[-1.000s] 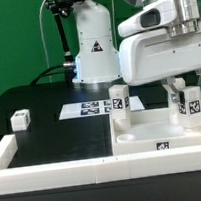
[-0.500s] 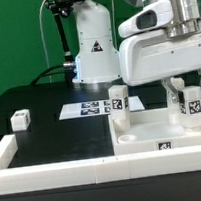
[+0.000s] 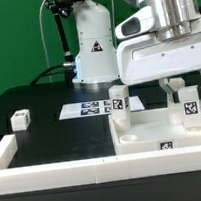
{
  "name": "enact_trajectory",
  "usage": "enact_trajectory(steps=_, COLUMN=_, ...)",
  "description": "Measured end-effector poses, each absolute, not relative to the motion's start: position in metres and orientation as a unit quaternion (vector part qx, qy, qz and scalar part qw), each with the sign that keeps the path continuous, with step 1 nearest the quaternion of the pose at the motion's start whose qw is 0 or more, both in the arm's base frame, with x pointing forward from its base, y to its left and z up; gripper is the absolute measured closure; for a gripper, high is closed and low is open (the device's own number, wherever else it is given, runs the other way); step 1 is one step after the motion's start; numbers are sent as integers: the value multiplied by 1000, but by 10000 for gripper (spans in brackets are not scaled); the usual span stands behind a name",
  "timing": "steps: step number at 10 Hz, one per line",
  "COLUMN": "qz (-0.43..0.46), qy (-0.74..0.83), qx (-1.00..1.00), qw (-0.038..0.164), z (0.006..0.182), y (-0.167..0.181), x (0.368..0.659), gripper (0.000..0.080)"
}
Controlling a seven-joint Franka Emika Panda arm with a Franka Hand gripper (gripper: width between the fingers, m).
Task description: Assemble square table
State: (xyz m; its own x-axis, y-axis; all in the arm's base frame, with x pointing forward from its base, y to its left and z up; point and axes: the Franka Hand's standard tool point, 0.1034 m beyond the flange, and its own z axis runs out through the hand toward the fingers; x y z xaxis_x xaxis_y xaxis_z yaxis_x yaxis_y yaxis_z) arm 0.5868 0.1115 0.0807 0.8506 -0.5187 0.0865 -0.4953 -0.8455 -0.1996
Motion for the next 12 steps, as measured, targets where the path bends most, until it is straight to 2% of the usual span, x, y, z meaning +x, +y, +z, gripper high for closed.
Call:
enact_trajectory(steps=3, qz=-58, qy=429, qx=-897, qw=88, z=80, y=112, x=587, gripper=508)
enact_trajectory(steps=8, qz=-38, qy=531, qx=-840, qw=103, z=80, y=111, x=587, gripper=507)
enact_trajectory(steps=9, qz=-40, qy=512, qx=-852, qw=102, z=80, y=112, x=586, gripper=405)
enact_trajectory(steps=10, qz=-45, qy=469, qx=-876, qw=100, z=80, y=114, x=586, gripper=256)
enact_trajectory(steps=11, qz=-50, qy=425, qx=-898, qw=98, z=79, y=113, x=586, gripper=256)
enact_trajectory(steps=12, qz=-54, qy=369, qx=-923, qw=93, z=78, y=115, x=586, gripper=182)
